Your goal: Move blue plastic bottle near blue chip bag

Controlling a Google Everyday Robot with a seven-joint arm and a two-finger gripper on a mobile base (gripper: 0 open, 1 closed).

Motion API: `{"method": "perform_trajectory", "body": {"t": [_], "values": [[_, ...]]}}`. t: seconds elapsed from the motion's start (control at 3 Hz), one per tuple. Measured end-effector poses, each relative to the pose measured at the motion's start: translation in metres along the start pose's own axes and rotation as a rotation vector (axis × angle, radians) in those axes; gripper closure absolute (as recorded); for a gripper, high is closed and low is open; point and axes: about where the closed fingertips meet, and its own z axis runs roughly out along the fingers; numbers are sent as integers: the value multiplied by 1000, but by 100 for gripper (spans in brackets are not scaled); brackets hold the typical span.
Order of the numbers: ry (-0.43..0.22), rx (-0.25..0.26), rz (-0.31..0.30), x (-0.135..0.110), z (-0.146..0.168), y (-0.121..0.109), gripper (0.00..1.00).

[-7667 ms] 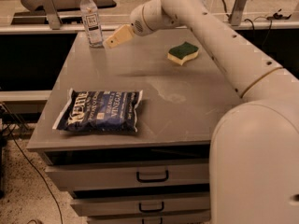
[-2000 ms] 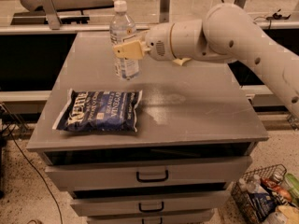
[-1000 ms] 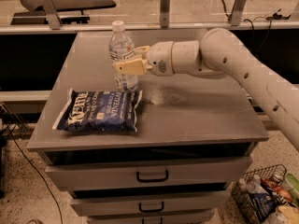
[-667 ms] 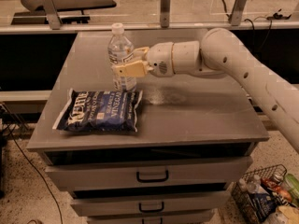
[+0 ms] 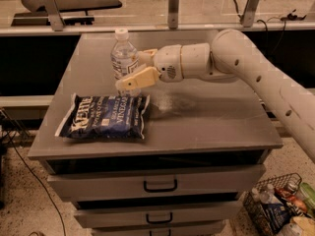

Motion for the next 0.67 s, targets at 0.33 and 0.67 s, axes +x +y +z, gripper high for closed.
{"method": "perform_trajectory", "body": {"t": [0.33,0.67], "values": [[0,-1,0,0,0,0,0],[-2,11,-25,-9,-10,-3,0]]}}
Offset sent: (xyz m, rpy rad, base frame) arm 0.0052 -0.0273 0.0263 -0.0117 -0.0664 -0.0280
